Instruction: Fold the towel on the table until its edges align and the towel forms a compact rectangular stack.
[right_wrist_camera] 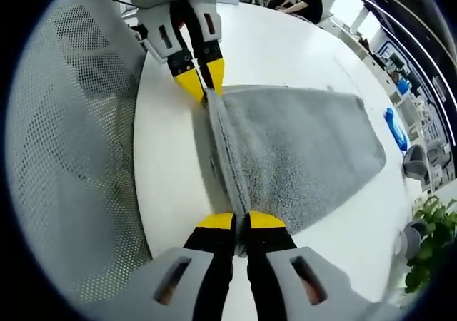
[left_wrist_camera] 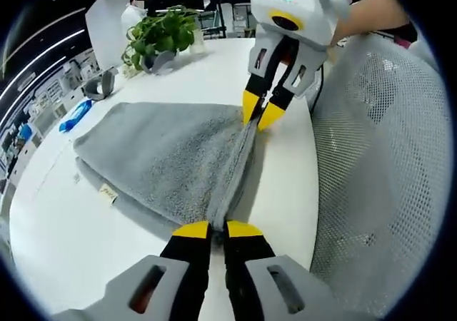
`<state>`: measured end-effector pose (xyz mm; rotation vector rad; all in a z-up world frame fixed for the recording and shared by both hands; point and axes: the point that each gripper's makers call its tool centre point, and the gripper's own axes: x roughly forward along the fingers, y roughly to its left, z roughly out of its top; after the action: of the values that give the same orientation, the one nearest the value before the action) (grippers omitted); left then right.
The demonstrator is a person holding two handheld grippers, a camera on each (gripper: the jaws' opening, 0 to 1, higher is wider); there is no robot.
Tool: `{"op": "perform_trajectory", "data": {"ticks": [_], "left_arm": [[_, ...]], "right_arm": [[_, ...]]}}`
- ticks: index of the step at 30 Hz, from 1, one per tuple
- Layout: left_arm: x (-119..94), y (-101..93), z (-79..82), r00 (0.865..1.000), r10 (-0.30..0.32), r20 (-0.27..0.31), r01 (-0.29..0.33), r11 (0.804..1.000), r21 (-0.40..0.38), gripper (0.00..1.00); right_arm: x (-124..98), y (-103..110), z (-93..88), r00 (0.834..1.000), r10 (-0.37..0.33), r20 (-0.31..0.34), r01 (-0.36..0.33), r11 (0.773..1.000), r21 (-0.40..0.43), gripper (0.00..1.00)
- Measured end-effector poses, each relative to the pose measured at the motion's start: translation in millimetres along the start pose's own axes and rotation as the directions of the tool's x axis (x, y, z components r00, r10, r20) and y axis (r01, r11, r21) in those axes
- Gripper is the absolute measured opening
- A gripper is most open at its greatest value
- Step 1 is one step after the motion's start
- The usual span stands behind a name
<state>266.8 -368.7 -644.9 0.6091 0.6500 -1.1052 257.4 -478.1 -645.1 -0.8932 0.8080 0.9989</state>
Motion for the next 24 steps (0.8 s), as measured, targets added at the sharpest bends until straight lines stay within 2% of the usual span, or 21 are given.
{"op": "perform_trajectory", "data": {"ticks": [8,15,24], "left_arm": [[-18,9.6,17.3,1.000,-0.001,0.008,0.002,0.997,-0.082,0.06],[-39,16.9,32.6,0.999,0.039,-0.003,-0.039,0.998,-0.046,0.06],[-64,23.1,51.4,0.996,0.083,-0.014,-0.083,0.997,-0.008,0.06]], "right_arm": [[-30,-16,16.7,0.998,-0.020,0.052,0.016,0.997,0.076,0.02],[-46,-19,29.9,0.999,-0.014,0.047,0.010,0.997,0.081,0.02],[-69,-27,44.4,0.995,-0.038,0.090,0.031,0.997,0.076,0.02]]}}
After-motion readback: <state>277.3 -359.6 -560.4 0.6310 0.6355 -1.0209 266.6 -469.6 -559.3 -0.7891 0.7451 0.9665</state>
